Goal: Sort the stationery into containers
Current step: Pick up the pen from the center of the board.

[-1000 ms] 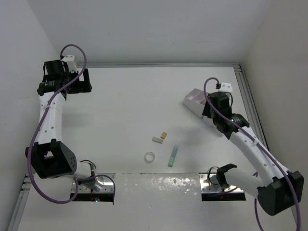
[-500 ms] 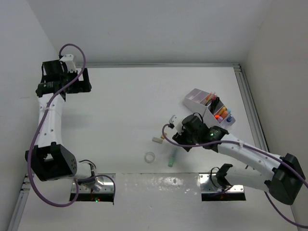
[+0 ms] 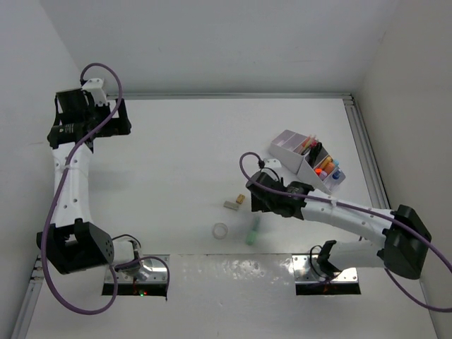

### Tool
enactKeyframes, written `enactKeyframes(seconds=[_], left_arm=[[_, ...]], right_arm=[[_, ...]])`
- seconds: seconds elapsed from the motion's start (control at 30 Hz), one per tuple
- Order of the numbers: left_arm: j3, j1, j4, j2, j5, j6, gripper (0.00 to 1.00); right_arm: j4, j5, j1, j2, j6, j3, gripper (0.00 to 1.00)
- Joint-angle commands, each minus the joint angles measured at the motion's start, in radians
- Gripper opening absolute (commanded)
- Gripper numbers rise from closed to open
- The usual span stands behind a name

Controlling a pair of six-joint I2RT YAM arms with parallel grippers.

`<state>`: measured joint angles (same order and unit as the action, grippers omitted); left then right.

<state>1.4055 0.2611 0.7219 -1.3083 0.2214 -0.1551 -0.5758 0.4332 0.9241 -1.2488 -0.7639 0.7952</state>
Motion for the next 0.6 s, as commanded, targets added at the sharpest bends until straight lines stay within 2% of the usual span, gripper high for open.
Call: enactKeyframes(seconds=[0.0, 0.07, 0.23, 0.33, 0.43, 0.57], left_arm=[[-0.011, 0.009, -0.041, 0.023, 0.024, 0.009, 1.0], [-0.011, 0.001, -0.038, 0.021, 0.019, 0.008, 1.0], [-0.016, -0.005, -0.042, 0.02, 0.015, 0.005, 1.0], [-0.019, -0.006, -0.049, 0.014, 0.024, 0.008, 1.0], [-0.019, -0.006, -0.049, 0.012, 0.029, 0.008, 1.0], [-0.019, -0.008, -0.047, 0.009, 0.024, 0.006, 1.0]], right_arm=[[0.006, 0.159, 0.064, -0.014, -0.507, -0.03, 0.55], [0.036, 0.156, 0.088, -0.05, -0.56, -0.039, 0.56], [-0.013, 0.153, 0.124, -0.173, -0.629, -0.002, 0.57], [0.025, 0.122, 0.13, -0.211, -0.658, -0.045, 0.57], [0.065, 0.099, 0.13, -0.245, -0.683, -0.085, 0.54], [0.129, 0.087, 0.124, -0.274, -0.64, -0.113, 0.4]])
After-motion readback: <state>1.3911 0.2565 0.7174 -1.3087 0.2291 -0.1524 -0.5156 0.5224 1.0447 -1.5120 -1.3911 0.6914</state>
